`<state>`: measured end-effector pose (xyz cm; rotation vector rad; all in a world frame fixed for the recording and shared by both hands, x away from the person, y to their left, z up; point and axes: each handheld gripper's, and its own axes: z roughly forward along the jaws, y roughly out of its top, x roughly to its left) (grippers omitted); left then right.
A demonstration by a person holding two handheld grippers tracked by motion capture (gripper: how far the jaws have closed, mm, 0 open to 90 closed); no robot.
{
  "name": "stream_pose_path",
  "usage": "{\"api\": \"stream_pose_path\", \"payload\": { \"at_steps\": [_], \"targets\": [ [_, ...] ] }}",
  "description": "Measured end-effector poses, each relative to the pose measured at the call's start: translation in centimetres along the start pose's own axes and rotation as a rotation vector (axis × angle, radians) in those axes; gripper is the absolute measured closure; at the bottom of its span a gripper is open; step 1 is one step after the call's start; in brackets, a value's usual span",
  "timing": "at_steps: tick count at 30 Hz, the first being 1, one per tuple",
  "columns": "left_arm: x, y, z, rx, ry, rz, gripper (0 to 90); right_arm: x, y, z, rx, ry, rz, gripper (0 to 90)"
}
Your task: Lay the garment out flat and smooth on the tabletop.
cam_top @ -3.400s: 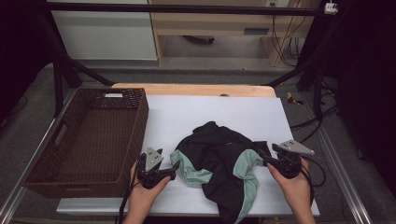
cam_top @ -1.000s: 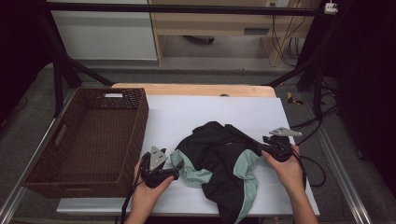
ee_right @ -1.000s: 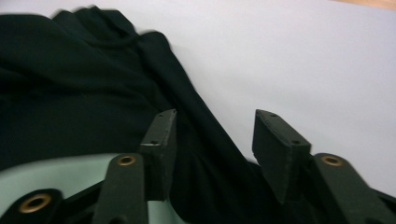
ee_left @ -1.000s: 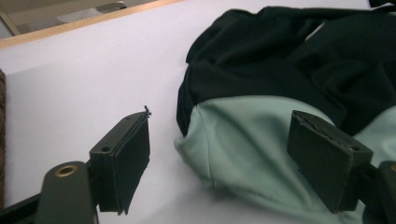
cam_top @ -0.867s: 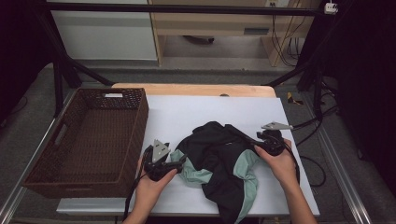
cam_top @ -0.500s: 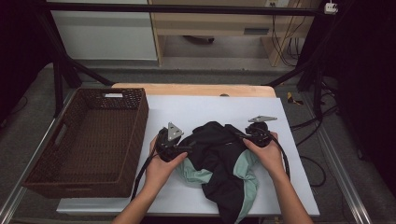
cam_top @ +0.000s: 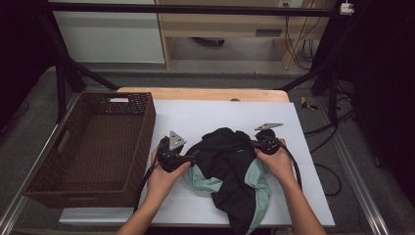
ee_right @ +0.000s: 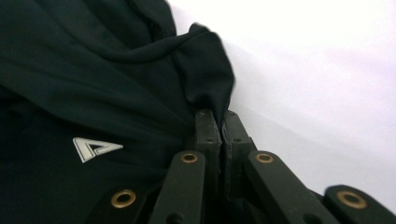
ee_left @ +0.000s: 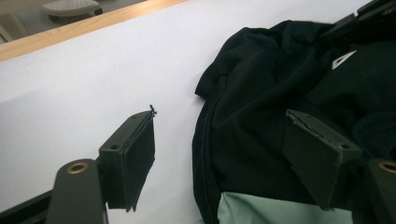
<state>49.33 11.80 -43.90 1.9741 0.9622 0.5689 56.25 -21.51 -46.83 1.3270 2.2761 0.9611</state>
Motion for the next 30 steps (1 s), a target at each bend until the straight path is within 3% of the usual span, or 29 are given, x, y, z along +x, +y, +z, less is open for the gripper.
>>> {"api": "stream_pose_path", "payload": {
  "at_steps": [10,15,20,23,28,30],
  "targets": [
    [0.2,0.0,0.0,-0.001,0.000,0.007,27.8,-1.1,2.1,-3.4,-0.125,-0.117,0.012,88.7],
    [0.5,1.0,0.4,-0.001,-0.007,0.001,31.9,-0.6,2.3,-4.3,-0.126,-0.094,-0.004,88.7],
    [0.8,2.1,2.1,0.004,-0.021,-0.014,36.5,0.8,1.8,-5.0,-0.143,-0.056,-0.034,88.6],
    [0.8,2.6,3.8,0.039,-0.039,-0.005,37.1,1.6,1.4,-5.2,-0.145,-0.035,-0.057,88.5],
    [0.2,2.5,6.8,0.136,-0.081,0.022,35.4,2.4,1.3,-5.4,-0.152,-0.013,-0.081,88.5],
    [0.2,2.2,7.4,0.166,-0.135,-0.050,41.6,2.5,1.3,-5.6,-0.151,-0.011,-0.085,88.5]
  ]
}}
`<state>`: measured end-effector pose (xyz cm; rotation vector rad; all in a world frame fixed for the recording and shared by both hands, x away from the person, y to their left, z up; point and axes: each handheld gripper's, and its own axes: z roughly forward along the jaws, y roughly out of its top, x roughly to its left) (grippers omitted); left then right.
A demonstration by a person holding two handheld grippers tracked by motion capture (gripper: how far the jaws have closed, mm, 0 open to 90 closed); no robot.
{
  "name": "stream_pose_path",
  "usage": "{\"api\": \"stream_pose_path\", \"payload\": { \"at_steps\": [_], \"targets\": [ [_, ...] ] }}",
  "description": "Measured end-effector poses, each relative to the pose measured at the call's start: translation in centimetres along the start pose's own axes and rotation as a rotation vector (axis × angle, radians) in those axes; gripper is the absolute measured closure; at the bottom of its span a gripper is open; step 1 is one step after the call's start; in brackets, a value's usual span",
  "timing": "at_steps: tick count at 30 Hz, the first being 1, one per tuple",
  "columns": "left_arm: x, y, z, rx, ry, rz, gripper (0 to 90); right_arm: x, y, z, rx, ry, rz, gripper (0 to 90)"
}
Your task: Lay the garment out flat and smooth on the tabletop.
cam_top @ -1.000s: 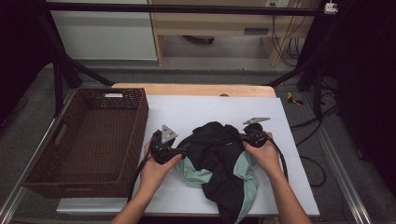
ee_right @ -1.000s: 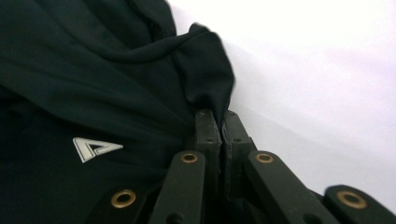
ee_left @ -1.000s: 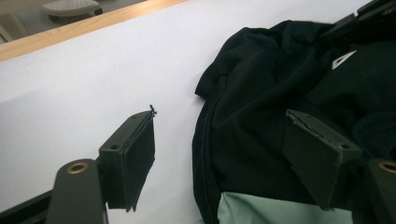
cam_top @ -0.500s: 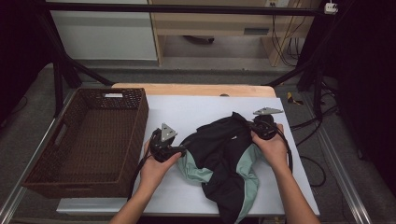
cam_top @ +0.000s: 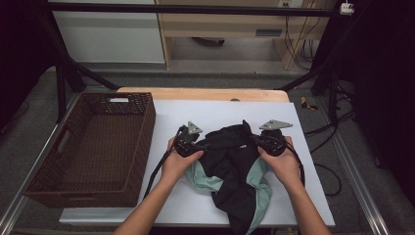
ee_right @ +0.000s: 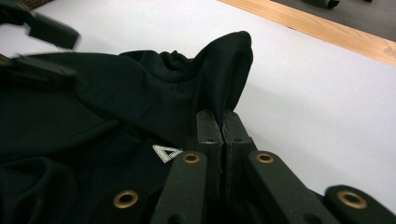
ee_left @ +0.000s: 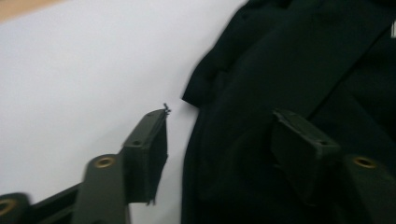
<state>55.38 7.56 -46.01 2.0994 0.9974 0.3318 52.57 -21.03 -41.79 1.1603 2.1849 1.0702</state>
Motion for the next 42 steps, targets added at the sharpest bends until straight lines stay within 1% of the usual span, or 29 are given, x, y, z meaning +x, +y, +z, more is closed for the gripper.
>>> {"api": "stream_pose_path", "payload": {
  "at_steps": [1,3,4,6,8,9,12,14,17,19,21,22,24,26,27,29,31,32,34,36,37,39,40,42],
  "targets": [
    [-0.1,-0.1,0.1,0.009,-0.008,-0.023,45.1,0.0,0.0,-0.1,-0.002,0.001,-0.006,88.4],
    [-0.5,-0.4,0.4,0.019,0.008,0.011,52.6,0.0,0.0,-0.2,-0.003,0.004,-0.008,88.5],
    [-0.6,-0.5,0.5,0.028,0.013,0.015,55.1,0.0,0.0,-0.2,0.000,0.005,-0.009,88.4],
    [-0.6,-0.7,0.6,0.029,0.007,0.007,62.6,0.0,0.0,-0.2,-0.001,0.006,-0.009,88.5],
    [-0.7,-0.8,0.7,0.031,0.009,0.015,69.3,0.1,0.0,-0.3,-0.006,0.012,-0.015,88.5],
    [-0.7,-0.8,0.6,0.029,0.015,0.020,73.6,0.2,0.0,-0.2,-0.004,0.012,-0.017,88.5],
    [-0.6,-0.7,0.4,0.022,0.023,0.039,82.7,0.2,0.0,-0.3,-0.012,0.005,-0.021,88.6],
    [-0.3,-0.6,0.2,0.010,0.024,0.038,84.7,0.0,0.2,-0.4,-0.023,-0.003,-0.016,88.6],
    [0.4,0.1,-0.4,-0.033,0.052,0.033,85.5,-0.6,0.8,-0.6,-0.045,-0.017,0.003,88.7],
    [0.8,1.1,-1.1,-0.060,0.077,0.039,86.0,-1.0,1.5,-0.8,-0.069,-0.021,0.026,88.8],
    [1.0,2.3,-2.0,-0.099,0.106,0.052,86.1,-1.4,2.2,-1.0,-0.087,-0.025,0.042,88.8],
    [1.1,3.0,-2.5,-0.122,0.113,0.061,86.2,-1.6,2.6,-1.2,-0.102,-0.026,0.052,88.8],
    [1.2,4.3,-3.6,-0.195,0.125,0.072,86.3,-1.8,3.5,-1.5,-0.137,-0.030,0.060,88.8],
    [1.2,5.5,-4.7,-0.238,0.153,0.089,86.3,-2.0,4.4,-2.1,-0.171,-0.041,0.071,88.8],
    [1.3,6.0,-5.2,-0.258,0.161,0.090,86.3,-2.1,4.7,-2.4,-0.188,-0.045,0.079,88.8],
    [1.5,6.8,-5.8,-0.279,0.164,0.092,86.3,-2.1,5.1,-2.7,-0.222,-0.050,0.089,88.8],
    [1.9,7.4,-6.0,-0.271,0.180,0.108,86.2,-1.9,5.3,-2.8,-0.235,-0.037,0.098,88.8],
    [2.1,7.5,-6.1,-0.272,0.182,0.110,86.3,-1.8,5.3,-2.7,-0.240,-0.034,0.097,88.8],
    [2.0,7.1,-6.1,-0.266,0.173,0.113,86.2,-1.6,5.3,-2.5,-0.240,-0.028,0.098,88.8],
    [1.7,6.4,-6.1,-0.254,0.159,0.128,86.2,-1.3,5.0,-2.2,-0.235,-0.025,0.088,88.8],
    [1.6,5.9,-6.2,-0.248,0.153,0.134,86.2,-1.1,4.8,-2.1,-0.224,-0.022,0.084,88.8],
    [1.2,4.7,-6.3,-0.241,0.134,0.133,86.1,-0.8,4.3,-2.0,-0.207,-0.020,0.067,88.7],
    [1.0,4.0,-6.4,-0.243,0.124,0.130,86.1,-0.6,4.0,-2.0,-0.203,-0.016,0.063,88.8],
    [0.5,2.6,-6.7,-0.237,0.110,0.137,86.0,-0.2,3.3,-2.1,-0.200,-0.005,0.056,88.7]
  ]
}}
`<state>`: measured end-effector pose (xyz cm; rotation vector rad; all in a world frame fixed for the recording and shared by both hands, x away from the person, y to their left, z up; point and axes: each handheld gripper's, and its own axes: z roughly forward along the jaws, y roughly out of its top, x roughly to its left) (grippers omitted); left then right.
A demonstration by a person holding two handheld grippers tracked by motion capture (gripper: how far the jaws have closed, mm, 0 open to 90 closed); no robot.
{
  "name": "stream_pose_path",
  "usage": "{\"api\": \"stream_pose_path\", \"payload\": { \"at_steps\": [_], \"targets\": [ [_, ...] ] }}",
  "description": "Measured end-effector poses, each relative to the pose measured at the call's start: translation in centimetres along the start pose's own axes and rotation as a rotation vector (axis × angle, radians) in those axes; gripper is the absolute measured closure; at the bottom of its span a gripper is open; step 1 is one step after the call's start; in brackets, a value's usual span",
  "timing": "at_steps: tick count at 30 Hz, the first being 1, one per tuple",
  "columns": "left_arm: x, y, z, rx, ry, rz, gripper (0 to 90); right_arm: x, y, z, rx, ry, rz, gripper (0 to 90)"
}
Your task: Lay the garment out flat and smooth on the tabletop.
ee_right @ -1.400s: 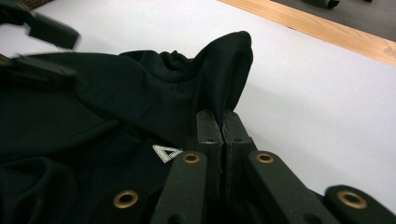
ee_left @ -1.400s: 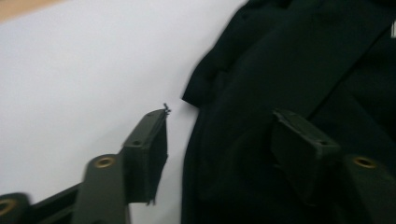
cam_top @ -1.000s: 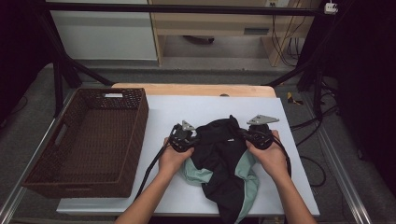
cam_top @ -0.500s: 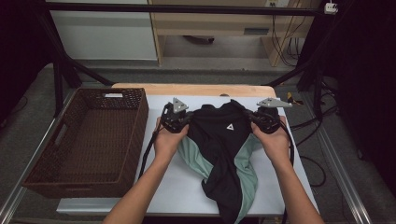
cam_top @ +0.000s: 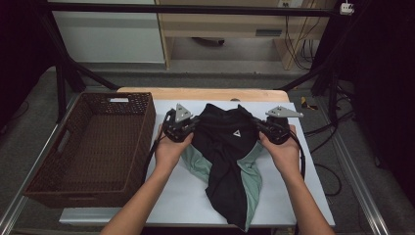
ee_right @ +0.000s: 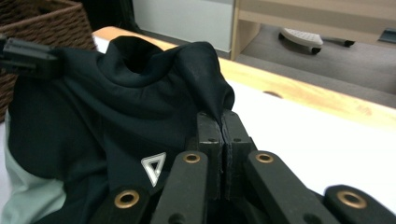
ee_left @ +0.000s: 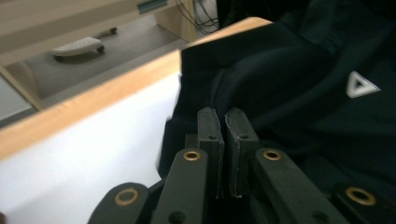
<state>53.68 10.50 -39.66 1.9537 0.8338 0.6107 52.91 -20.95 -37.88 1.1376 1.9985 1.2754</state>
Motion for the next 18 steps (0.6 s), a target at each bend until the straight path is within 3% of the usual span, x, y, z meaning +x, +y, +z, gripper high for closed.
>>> {"api": "stream_pose_path", "payload": {
  "at_steps": [5,10,15,18],
  "targets": [
    [-1.5,-2.4,-1.8,-0.016,-0.031,0.014,85.9,1.3,-2.0,-0.9,0.011,0.033,-0.015,88.7],
    [-2.5,-3.9,-3.2,-0.016,-0.076,0.022,85.9,2.4,-4.1,-1.8,0.001,0.062,-0.001,88.7],
    [-3.4,-5.1,-4.4,-0.023,-0.096,0.019,85.8,3.4,-5.3,-2.7,0.007,0.078,-0.019,88.7],
    [-4.5,-5.8,-5.3,-0.017,-0.099,0.050,85.8,4.2,-5.8,-3.3,0.020,0.082,-0.031,88.7]
  ]
}}
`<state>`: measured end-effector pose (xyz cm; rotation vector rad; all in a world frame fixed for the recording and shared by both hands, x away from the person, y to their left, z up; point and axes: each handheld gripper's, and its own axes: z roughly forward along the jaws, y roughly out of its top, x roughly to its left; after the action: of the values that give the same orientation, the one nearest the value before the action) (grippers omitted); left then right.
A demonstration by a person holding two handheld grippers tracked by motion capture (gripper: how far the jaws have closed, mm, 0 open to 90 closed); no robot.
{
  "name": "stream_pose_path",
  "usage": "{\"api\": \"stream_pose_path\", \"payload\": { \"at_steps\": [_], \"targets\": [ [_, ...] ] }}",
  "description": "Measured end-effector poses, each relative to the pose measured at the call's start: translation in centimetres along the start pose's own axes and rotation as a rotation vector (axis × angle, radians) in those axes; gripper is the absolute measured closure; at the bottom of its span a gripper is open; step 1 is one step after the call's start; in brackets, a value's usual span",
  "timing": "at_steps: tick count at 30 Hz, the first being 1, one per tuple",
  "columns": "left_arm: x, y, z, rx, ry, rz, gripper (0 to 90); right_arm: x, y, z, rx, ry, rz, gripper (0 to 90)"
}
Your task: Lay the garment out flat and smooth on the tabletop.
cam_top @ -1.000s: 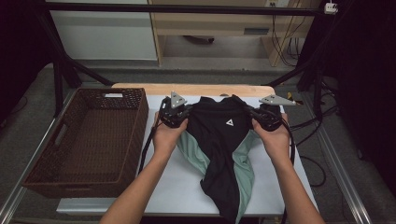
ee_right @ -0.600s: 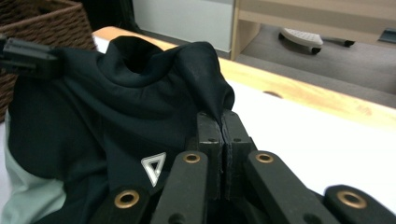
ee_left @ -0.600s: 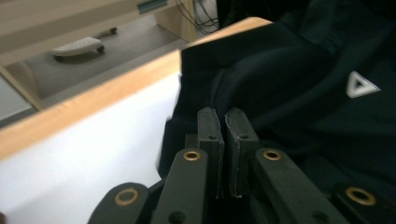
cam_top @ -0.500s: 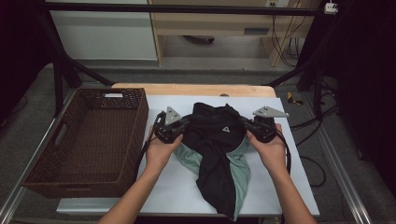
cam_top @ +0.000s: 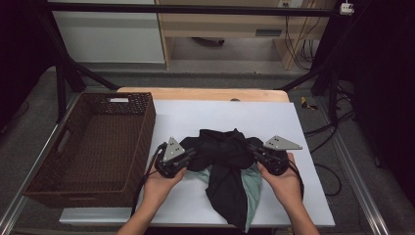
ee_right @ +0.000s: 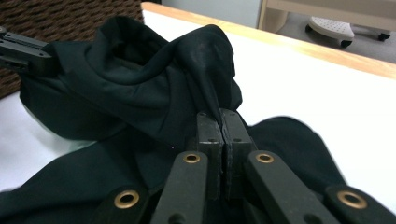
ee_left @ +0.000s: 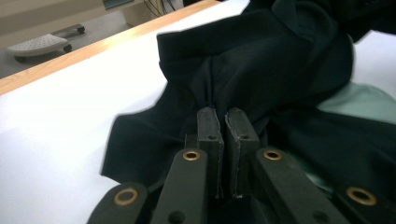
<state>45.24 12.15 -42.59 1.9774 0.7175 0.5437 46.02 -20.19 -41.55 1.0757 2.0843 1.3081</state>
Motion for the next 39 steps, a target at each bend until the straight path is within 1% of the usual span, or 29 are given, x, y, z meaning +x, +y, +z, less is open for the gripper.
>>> {"api": "stream_pose_path", "payload": {
  "at_steps": [1,3,4,5,6,7,8,11,12,15,17,19,24,26,28,29,30,33,35,36,37,39],
  "targets": [
    [-0.4,-0.3,-0.3,0.001,-0.002,0.010,85.8,0.3,-0.2,-0.2,0.004,0.002,-0.005,88.7],
    [-1.2,-0.9,-0.6,0.001,-0.015,0.011,85.8,0.7,-0.6,-0.6,0.011,0.005,-0.015,88.7],
    [-1.6,-1.2,-0.7,0.009,-0.020,0.018,85.8,1.0,-0.8,-0.7,0.015,0.002,-0.025,88.7],
    [-1.9,-1.5,-0.7,0.028,-0.023,0.026,85.8,1.1,-1.1,-0.9,0.016,0.002,-0.032,88.7],
    [-2.2,-1.8,-0.7,0.036,-0.034,0.023,85.8,1.3,-1.4,-1.1,0.019,0.004,-0.029,88.7],
    [-2.4,-2.0,-0.9,0.031,-0.040,0.013,85.8,1.4,-1.7,-1.2,0.022,0.004,-0.025,88.7],
    [-2.5,-2.1,-0.9,0.029,-0.043,0.014,85.8,1.5,-2.1,-1.3,0.028,0.007,-0.026,88.7],
    [-2.8,-2.3,-0.7,0.033,-0.031,0.063,85.8,1.7,-2.8,-1.4,0.040,0.012,-0.026,88.7],
    [-2.8,-2.4,-0.7,0.031,-0.027,0.070,85.8,1.6,-3.0,-1.4,0.037,0.016,-0.022,88.7],
    [-2.8,-2.4,-0.5,0.028,-0.033,0.061,85.8,1.7,-3.5,-1.4,0.032,0.027,-0.013,88.7],
    [-2.8,-2.6,-0.4,0.032,-0.040,0.061,85.9,1.8,-3.7,-1.4,0.040,0.036,-0.016,88.6],
    [-2.9,-2.8,-0.5,0.035,-0.053,0.046,85.9,2.0,-4.0,-1.3,0.046,0.041,-0.017,88.6],
    [-3.7,-3.2,-0.6,0.045,-0.085,0.031,85.2,2.6,-4.3,-1.6,0.062,0.034,-0.039,88.6],
    [-3.8,-3.0,-0.8,0.036,-0.086,0.023,83.3,2.7,-4.3,-1.6,0.068,0.034,-0.046,88.6],
    [-3.7,-2.8,-1.2,0.039,-0.073,0.012,75.9,2.7,-4.3,-1.6,0.071,0.033,-0.046,88.6],
    [-3.7,-2.6,-1.5,0.033,-0.067,0.007,69.8,2.8,-4.3,-1.6,0.074,0.034,-0.048,88.6],
    [-3.6,-2.3,-1.8,0.020,-0.058,0.005,64.2,2.8,-4.3,-1.6,0.074,0.036,-0.049,88.6],
    [-3.0,-1.4,-3.1,-0.031,-0.033,-0.019,54.2,2.8,-4.4,-1.6,0.081,0.040,-0.058,88.6],
    [-2.4,-0.9,-3.8,-0.060,-0.006,-0.029,50.8,2.8,-4.4,-1.6,0.084,0.042,-0.055,88.6],
    [-1.9,-0.8,-4.1,-0.070,0.011,-0.035,50.6,2.8,-4.5,-1.6,0.084,0.042,-0.055,88.6],
    [-1.5,-0.7,-4.2,-0.073,0.030,-0.041,49.7,2.8,-4.5,-1.6,0.084,0.044,-0.054,88.6],
    [-0.6,-0.7,-4.1,-0.068,0.064,-0.040,49.4,2.7,-4.5,-1.6,0.087,0.046,-0.052,88.6]
  ]
}}
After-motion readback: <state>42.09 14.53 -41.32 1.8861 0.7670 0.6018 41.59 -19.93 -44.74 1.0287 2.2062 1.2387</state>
